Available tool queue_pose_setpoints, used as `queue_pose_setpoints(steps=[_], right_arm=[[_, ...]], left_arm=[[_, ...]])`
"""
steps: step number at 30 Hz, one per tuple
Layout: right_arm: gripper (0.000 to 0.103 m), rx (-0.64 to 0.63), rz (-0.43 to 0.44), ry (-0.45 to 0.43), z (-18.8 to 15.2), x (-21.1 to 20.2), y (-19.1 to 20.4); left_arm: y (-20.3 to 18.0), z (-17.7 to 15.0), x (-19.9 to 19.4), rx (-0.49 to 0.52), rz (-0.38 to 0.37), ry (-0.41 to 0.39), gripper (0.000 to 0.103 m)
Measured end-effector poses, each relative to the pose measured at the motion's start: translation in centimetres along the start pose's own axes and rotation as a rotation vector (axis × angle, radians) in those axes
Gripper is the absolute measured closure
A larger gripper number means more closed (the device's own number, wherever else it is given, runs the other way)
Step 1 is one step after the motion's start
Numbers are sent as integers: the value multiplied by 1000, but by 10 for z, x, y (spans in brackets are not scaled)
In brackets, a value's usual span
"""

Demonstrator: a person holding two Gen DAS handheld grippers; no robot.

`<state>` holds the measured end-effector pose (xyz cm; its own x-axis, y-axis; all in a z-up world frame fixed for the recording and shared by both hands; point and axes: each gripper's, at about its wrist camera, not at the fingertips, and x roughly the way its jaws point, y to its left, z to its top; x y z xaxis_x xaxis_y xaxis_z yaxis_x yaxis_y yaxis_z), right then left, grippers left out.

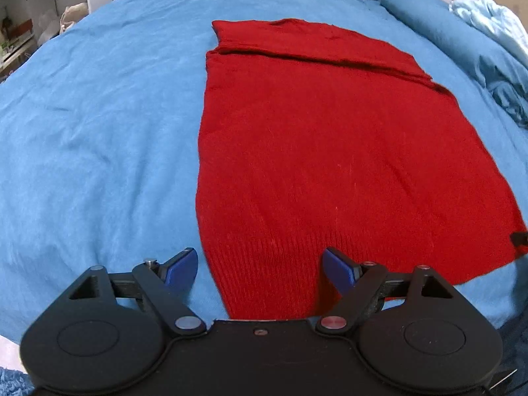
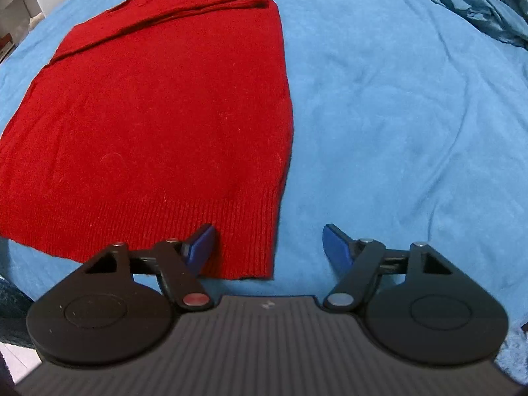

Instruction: Fold small clothes

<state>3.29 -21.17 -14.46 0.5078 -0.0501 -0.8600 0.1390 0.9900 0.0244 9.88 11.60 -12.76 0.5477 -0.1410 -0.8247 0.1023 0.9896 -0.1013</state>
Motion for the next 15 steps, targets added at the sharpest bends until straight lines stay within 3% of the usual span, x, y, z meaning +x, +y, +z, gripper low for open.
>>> queue_pose_setpoints(steps=[2, 5, 7, 9, 13, 15], right_arm=[[27, -7, 14, 3, 2, 1, 0], [35, -22, 26, 3, 3, 1, 3], [42, -24, 34, 3, 3, 0, 4], [53, -25, 46, 5, 3, -2, 5], [63, -37, 58, 7, 5, -2, 7], [78, -33, 63, 9, 4, 0, 7]], left_arm=[[2, -5, -1, -6, -4, 6, 17], [1, -9, 0, -5, -2, 14, 27], [2, -10, -1, -15, -10, 18, 37], [1, -14, -6, -25, -17, 27, 54], [3, -16, -7, -29, -29, 47, 78], [3, -17, -9, -33, -35, 46, 92]])
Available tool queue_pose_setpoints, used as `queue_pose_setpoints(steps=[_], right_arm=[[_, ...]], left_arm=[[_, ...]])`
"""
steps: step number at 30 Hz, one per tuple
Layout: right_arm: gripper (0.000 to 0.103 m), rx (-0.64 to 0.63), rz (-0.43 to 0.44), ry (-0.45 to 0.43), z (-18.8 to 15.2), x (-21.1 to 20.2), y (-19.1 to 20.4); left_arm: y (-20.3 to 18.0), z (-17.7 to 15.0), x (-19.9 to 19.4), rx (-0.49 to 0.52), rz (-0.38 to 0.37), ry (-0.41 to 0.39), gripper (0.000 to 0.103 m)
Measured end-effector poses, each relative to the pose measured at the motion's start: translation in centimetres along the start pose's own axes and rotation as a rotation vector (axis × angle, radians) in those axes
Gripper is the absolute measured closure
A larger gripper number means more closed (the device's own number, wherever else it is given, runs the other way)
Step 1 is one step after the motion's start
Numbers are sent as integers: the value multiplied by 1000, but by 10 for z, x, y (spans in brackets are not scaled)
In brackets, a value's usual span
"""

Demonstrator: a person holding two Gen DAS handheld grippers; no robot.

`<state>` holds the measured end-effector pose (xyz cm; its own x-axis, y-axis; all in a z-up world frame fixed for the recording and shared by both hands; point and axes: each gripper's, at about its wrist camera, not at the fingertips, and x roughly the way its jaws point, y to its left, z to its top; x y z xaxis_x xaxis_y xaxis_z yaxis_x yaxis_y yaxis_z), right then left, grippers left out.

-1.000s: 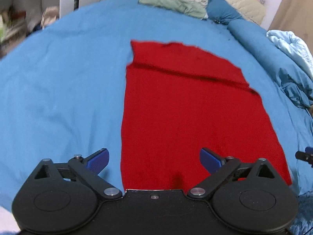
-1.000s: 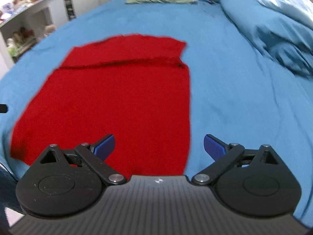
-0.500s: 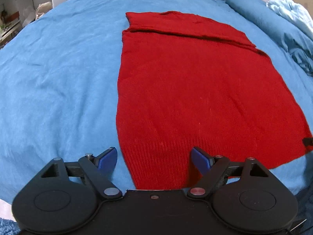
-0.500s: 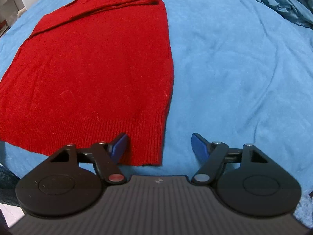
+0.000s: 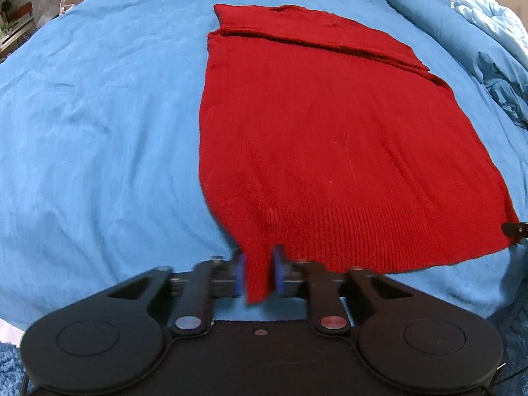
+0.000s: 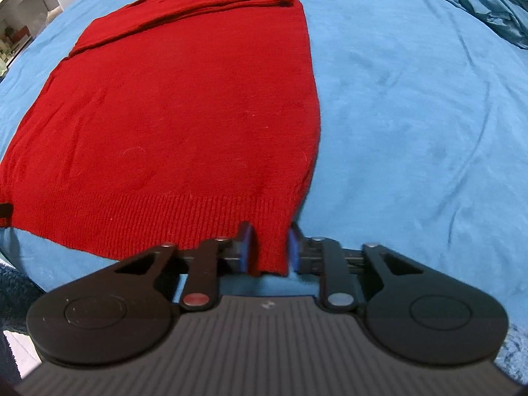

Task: Fold small clothes
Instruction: 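Grasp the sweater hem with both tools and lift it toward the collar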

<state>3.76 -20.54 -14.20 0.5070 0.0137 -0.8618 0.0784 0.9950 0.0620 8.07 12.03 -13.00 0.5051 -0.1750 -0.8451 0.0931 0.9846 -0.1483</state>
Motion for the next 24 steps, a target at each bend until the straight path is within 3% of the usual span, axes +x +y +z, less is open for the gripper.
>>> queue_pose_setpoints(steps=[6, 12, 18, 21, 24], right_arm=[[82, 47, 58, -21, 6, -9, -6], [82, 119, 177, -154, 35, -51, -14], [83, 210, 320, -337, 120, -80, -28], [82, 242, 345, -421, 189, -73, -33], [82, 280, 362, -449, 257, -49, -35]], left_arm=[[-3, 8, -23, -21, -54, -39, 96], [7, 50, -58, -117, -112, -158, 96], [6, 157, -70, -150, -113, -348, 96], [9, 225, -49, -191, -96, -404, 96], [10, 286, -11, -202, -43, -422, 96]])
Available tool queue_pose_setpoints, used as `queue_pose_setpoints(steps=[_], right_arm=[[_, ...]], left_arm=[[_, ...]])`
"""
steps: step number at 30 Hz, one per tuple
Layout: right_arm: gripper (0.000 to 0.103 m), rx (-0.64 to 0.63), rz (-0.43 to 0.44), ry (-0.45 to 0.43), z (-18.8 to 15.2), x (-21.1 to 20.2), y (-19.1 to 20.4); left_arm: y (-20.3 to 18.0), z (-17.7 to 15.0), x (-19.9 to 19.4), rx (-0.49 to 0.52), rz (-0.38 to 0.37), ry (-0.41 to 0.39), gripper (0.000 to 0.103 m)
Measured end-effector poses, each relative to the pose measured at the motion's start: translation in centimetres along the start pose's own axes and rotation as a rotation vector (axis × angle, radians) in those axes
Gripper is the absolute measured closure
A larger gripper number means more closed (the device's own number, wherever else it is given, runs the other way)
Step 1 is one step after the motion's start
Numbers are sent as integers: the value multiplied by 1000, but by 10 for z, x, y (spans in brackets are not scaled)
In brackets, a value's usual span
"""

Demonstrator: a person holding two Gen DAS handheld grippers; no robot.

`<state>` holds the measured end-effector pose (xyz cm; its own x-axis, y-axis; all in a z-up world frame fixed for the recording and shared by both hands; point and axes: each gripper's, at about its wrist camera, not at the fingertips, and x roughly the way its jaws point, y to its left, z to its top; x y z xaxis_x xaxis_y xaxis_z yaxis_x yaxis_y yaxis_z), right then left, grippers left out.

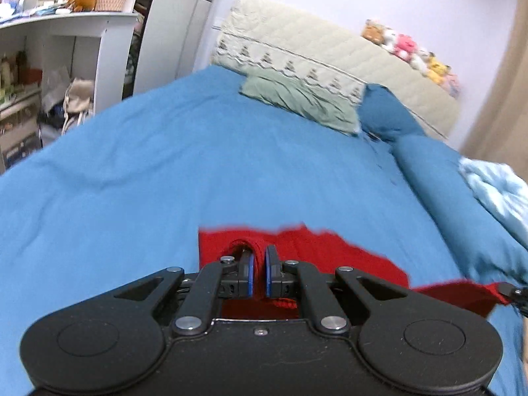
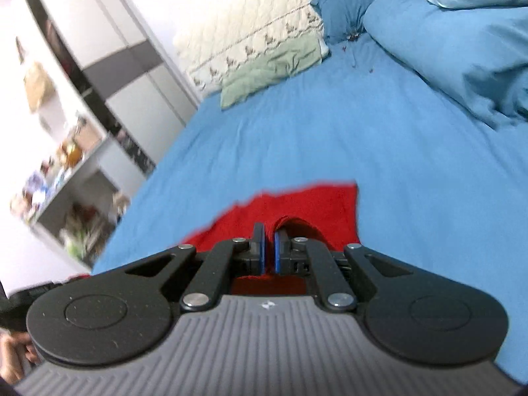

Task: Fold small clothes
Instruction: 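Grasp the sweater hem with both tools and lift it toward the collar, then lay the hem over the collar and open both tools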

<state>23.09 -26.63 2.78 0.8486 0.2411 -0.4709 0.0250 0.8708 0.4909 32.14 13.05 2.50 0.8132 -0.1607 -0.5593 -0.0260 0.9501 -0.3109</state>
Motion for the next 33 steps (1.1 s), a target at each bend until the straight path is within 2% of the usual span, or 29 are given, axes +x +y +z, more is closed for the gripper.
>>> queue_pose_setpoints(steps=[4, 8, 11, 14, 16, 17, 18, 19, 20, 21, 22, 24, 25, 26, 27, 29, 32, 33], right_arm=[[83, 43, -47, 12, 45, 84, -9], [83, 97, -125, 54, 46, 163, -40], [83, 139, -149, 83, 33, 201, -60], [82, 151, -159, 73, 29, 226, -71], [78, 147, -181, 56, 33, 239, -76], [76, 149, -196, 49, 32, 241, -76], [66, 148, -208, 44, 34, 243, -78], [57, 140, -202, 39, 34, 242, -78], [37, 126, -195, 29, 33, 237, -74], [25, 108, -191, 11, 31, 229, -70], [21, 81, -180, -8, 28, 220, -65], [17, 2, -156, -1, 19, 209, -55], [15, -34, -146, 15, 11, 204, -51], [10, -66, -136, 33, 1, 201, -48], [5, -92, -136, 57, -11, 199, -46], [5, -140, -160, 103, -33, 203, -43], [6, -164, -236, 165, -59, 215, -53], [6, -160, -257, 179, -64, 219, -57]], left_arm=[[1, 18, 81, -23, 38, 32, 96], [14, 3, 149, -65, 73, 99, 96], [22, 0, 176, -87, 85, 127, 96], [22, 6, 193, -76, 106, 128, 95], [26, 13, 198, -101, 123, 127, 91], [28, 15, 196, -118, 131, 114, 82], [31, 17, 191, -123, 131, 95, 65], [32, 18, 182, -114, 130, 76, 57], [31, 17, 172, -89, 129, 56, 47], [29, 15, 160, -49, 124, 37, 42], [26, 9, 146, -10, 120, 21, 40], [21, -7, 126, 57, 97, 11, 20], [19, -17, 121, 76, 79, 14, 15], [16, -28, 118, 89, 59, 25, 10], [14, -40, 117, 102, 42, 44, 10], [14, -61, 127, 124, 36, 106, 10], [21, -86, 147, 134, 69, 210, 11], [23, -90, 150, 146, 80, 209, 11]])
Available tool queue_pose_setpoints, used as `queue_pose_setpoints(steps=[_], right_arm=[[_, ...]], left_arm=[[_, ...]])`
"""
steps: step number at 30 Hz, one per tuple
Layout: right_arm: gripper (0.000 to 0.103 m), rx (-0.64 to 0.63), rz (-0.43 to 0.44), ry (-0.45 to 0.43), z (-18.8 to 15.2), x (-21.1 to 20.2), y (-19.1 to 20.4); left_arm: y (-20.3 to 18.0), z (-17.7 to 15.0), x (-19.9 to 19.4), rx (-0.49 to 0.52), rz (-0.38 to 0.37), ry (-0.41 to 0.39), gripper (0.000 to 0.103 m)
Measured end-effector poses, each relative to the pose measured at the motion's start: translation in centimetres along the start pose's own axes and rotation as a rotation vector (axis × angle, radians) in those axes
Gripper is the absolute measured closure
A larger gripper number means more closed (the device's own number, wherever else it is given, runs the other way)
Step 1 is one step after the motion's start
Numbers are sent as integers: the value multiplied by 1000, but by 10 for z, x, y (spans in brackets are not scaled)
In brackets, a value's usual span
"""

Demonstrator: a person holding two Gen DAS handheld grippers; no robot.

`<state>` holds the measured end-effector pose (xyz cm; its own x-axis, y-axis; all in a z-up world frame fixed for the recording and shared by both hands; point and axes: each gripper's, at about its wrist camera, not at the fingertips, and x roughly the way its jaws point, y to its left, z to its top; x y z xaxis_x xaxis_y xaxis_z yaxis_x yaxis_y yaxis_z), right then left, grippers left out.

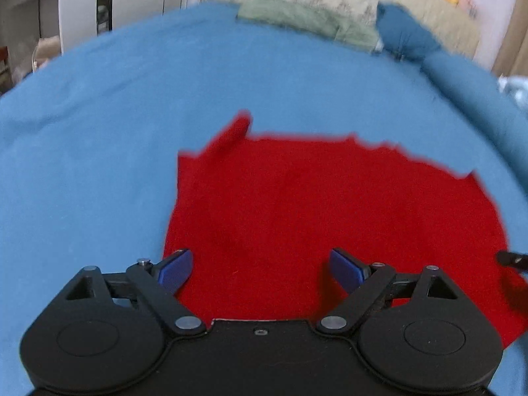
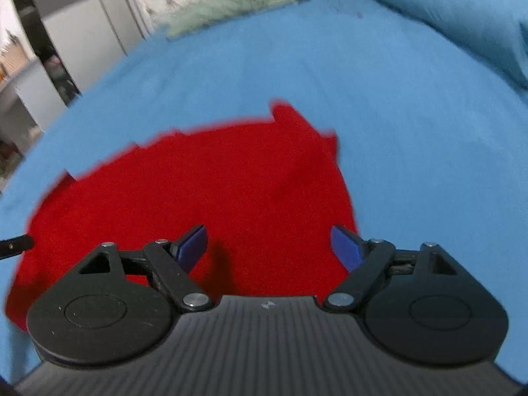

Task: Fold small clothes
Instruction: 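Lay the hem over the collar and open both tools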

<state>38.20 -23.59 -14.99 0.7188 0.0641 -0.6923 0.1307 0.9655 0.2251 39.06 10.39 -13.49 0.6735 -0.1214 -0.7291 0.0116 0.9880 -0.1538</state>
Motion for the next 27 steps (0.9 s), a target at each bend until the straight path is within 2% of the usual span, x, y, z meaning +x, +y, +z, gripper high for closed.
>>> queue_pose_setpoints(steps=[3, 6, 9, 12, 15, 19, 24, 27], right_arm=[[6, 18, -6, -7, -7, 6, -7], [6, 2, -7, -4, -3, 3, 0], [6, -57, 8, -24, 4, -19, 0], [6, -150, 9, -74, 17, -57, 4], [6, -231, -2, -101, 27, -92, 4], [5, -244, -30, -68, 19, -107, -5], [8, -169, -63, -44, -5, -85, -21], [9, -136, -65, -35, -20, -72, -29]], left_arm=[[-3, -3, -1, 47, 35, -5, 10], [-5, 3, -12, 45, 34, -3, 10], [-8, 15, -36, 22, -4, -35, 10], [-21, 20, -65, 54, -19, -61, 10], [-40, 19, -80, 83, -71, -67, 6], [-75, 11, -67, 112, -101, -43, 5], [-107, 2, -49, 121, -140, -8, 5], [-118, -1, -35, 154, -123, 1, 5]])
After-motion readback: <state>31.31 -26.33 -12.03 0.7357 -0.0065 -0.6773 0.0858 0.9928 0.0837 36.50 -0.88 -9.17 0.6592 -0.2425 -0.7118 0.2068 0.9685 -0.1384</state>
